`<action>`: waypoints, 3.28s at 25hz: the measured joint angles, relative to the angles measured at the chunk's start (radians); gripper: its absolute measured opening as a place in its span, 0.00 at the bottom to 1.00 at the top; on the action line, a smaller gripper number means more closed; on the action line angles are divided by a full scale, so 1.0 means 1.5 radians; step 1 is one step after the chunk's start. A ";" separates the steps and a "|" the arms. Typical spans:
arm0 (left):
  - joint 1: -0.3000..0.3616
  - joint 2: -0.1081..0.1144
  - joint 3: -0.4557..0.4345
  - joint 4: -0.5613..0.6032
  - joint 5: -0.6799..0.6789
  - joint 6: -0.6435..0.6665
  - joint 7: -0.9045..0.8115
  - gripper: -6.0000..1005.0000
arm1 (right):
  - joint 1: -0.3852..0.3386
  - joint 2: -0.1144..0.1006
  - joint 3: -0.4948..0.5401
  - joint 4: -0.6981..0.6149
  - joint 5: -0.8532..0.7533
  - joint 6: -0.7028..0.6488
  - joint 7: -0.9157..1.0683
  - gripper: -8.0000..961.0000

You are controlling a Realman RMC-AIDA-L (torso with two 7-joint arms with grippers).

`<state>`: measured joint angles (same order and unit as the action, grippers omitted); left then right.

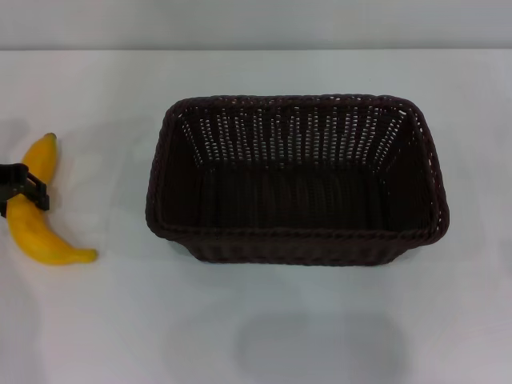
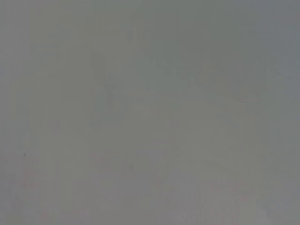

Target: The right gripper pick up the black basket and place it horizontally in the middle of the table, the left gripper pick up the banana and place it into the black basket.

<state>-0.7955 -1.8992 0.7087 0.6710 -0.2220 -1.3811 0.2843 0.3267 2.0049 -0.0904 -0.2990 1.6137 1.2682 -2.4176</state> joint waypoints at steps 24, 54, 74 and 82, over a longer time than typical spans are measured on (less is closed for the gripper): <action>-0.152 0.002 0.005 0.242 -0.232 -0.331 0.104 0.57 | 0.001 0.001 0.000 0.000 0.001 0.035 0.000 0.34; -0.177 -0.070 0.203 0.275 -0.283 -0.206 0.209 0.77 | -0.015 0.001 0.002 0.008 0.004 0.045 -0.006 0.34; 0.418 -0.121 0.193 0.542 -0.856 0.155 0.649 0.89 | -0.020 0.001 0.008 0.005 0.006 0.061 -0.006 0.34; 0.574 -0.124 0.193 0.327 -1.262 0.163 1.052 0.89 | -0.023 0.000 0.016 0.003 0.008 0.059 -0.006 0.34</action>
<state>0.0660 -2.0857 0.9981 1.1620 -2.1145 -1.1369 1.8624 0.2915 2.0048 -0.0665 -0.2951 1.6255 1.3574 -2.4267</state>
